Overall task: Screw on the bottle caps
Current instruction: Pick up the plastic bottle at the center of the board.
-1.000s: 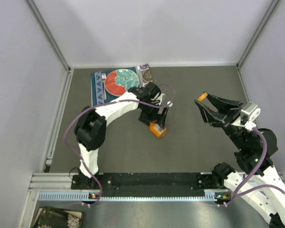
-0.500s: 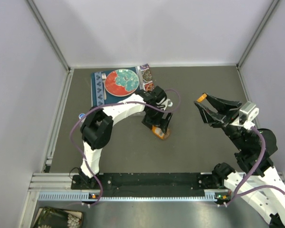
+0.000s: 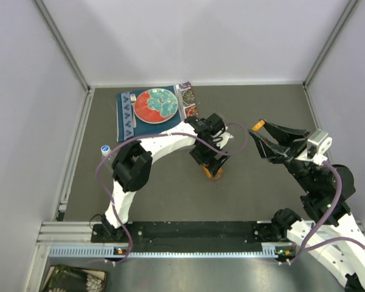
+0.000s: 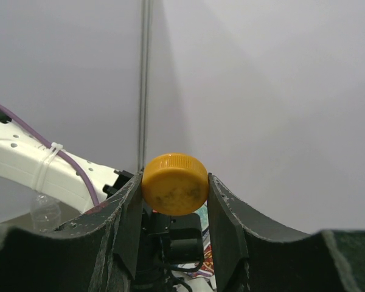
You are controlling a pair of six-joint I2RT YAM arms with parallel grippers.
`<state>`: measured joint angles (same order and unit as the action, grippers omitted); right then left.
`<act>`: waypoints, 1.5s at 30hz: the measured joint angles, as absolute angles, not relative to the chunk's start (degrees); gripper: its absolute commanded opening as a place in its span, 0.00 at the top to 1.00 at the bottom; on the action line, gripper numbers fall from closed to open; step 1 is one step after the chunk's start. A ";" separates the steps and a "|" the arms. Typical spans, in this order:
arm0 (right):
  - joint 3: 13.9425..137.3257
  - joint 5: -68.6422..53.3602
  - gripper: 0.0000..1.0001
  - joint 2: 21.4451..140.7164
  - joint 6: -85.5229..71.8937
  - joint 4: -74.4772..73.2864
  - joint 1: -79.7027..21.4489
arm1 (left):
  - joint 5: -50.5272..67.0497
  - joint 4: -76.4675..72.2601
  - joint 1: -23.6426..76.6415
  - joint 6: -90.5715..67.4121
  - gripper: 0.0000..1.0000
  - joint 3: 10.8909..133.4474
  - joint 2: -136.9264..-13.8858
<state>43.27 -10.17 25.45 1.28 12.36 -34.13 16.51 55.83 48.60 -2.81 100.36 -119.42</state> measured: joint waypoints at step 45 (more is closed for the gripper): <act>46.30 -10.57 0.64 24.75 -1.13 11.86 -34.13 | 12.53 54.41 59.77 6.15 0.02 104.33 -128.18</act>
<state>46.30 -10.57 24.75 -1.13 11.86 -34.13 12.53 54.41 59.77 6.15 104.33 -128.18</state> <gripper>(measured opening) 0.422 0.980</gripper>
